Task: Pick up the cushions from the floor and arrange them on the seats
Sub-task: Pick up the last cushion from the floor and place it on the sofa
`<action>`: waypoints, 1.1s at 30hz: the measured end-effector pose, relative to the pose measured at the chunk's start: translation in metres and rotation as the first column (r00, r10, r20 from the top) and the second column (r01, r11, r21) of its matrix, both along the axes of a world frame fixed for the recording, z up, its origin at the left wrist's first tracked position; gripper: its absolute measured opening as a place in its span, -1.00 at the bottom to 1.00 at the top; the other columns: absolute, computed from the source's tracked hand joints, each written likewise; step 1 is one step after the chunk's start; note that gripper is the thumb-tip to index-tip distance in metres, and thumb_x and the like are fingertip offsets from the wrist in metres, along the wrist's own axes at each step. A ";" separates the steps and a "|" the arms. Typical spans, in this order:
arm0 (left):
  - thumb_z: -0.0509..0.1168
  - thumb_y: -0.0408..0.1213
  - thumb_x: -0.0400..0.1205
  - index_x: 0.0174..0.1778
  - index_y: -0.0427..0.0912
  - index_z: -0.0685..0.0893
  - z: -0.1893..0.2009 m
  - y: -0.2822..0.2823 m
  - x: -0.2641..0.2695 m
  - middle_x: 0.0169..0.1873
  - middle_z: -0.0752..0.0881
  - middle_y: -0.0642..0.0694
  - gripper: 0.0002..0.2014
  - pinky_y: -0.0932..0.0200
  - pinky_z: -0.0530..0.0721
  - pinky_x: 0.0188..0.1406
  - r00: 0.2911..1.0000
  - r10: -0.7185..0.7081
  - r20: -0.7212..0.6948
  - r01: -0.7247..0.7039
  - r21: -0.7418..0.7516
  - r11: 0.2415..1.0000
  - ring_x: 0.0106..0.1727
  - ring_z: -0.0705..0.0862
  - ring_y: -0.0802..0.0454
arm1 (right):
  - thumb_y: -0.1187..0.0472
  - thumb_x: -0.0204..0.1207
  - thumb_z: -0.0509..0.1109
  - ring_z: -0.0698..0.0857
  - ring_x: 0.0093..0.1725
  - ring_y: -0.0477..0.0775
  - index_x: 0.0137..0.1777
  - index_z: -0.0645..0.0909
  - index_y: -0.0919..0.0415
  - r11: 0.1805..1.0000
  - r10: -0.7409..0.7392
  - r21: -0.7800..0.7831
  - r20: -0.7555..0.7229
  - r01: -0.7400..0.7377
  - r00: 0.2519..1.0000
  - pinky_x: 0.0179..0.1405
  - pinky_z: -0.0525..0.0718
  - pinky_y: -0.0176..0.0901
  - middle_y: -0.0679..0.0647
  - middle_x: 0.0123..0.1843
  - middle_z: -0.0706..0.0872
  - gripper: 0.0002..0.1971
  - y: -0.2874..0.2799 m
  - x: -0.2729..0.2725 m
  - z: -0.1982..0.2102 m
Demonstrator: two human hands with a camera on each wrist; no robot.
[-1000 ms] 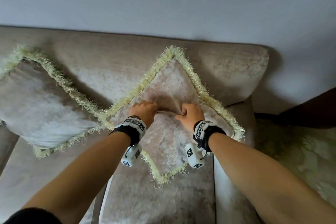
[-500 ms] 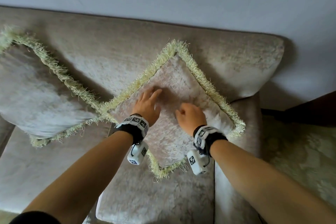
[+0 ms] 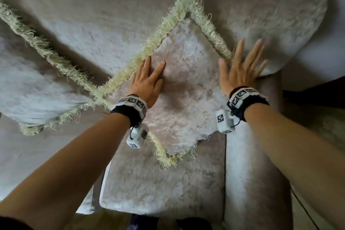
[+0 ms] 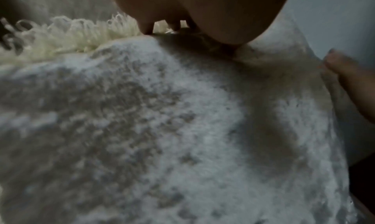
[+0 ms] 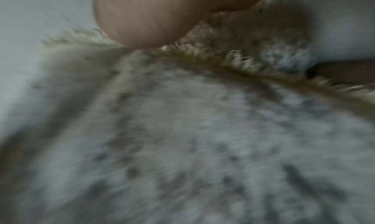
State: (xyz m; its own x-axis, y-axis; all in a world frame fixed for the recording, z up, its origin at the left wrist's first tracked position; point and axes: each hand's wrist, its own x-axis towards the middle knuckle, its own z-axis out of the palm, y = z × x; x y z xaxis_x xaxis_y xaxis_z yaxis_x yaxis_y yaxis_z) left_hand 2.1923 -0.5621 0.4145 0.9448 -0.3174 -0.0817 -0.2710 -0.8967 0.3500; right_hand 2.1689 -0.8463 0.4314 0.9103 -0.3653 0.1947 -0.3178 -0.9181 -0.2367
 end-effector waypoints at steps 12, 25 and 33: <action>-0.02 0.10 0.72 0.67 0.28 -0.10 -0.029 0.004 -0.010 0.72 -0.15 -0.08 -0.40 -0.26 -0.07 0.67 0.993 0.096 0.061 -0.094 -0.042 0.995 0.71 -0.16 -0.15 | -0.29 0.52 0.23 0.07 0.68 0.38 0.50 0.48 0.01 0.971 -0.163 -0.017 -0.776 0.237 0.610 0.58 0.12 0.33 0.26 0.68 0.20 -0.38 -0.021 -0.165 -0.124; 0.00 -0.01 0.75 0.66 0.29 -0.01 -0.059 0.014 -0.053 0.70 -0.10 -0.27 -0.45 -0.41 -0.13 0.61 0.980 -0.080 0.184 0.072 0.051 0.996 0.70 -0.16 -0.28 | -0.01 0.47 0.36 -0.06 0.73 0.27 0.70 0.19 -0.03 0.890 0.455 0.072 -0.063 -0.450 0.888 0.65 -0.18 0.37 0.27 0.76 -0.01 -0.22 0.154 -0.111 -0.123; -0.04 0.13 0.71 0.66 0.29 -0.10 -0.052 0.008 -0.031 0.70 -0.20 -0.18 -0.40 -0.46 -0.13 0.59 0.992 0.031 0.119 -0.039 0.066 0.997 0.70 -0.24 -0.24 | 0.16 0.60 0.30 0.75 -0.06 0.23 0.06 0.61 0.17 0.827 0.543 0.456 -0.799 -0.328 0.259 -0.02 0.76 0.07 0.23 0.00 0.75 -0.87 0.148 -0.213 -0.182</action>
State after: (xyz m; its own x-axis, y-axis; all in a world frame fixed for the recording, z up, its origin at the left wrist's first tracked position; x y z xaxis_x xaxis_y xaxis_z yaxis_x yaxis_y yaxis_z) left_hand 2.1615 -0.5542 0.3626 0.9596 -0.2813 0.0107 -0.2746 -0.9271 0.2551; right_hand 1.9562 -0.6978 0.2495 0.5326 0.2200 -0.8172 0.0035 -0.9662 -0.2578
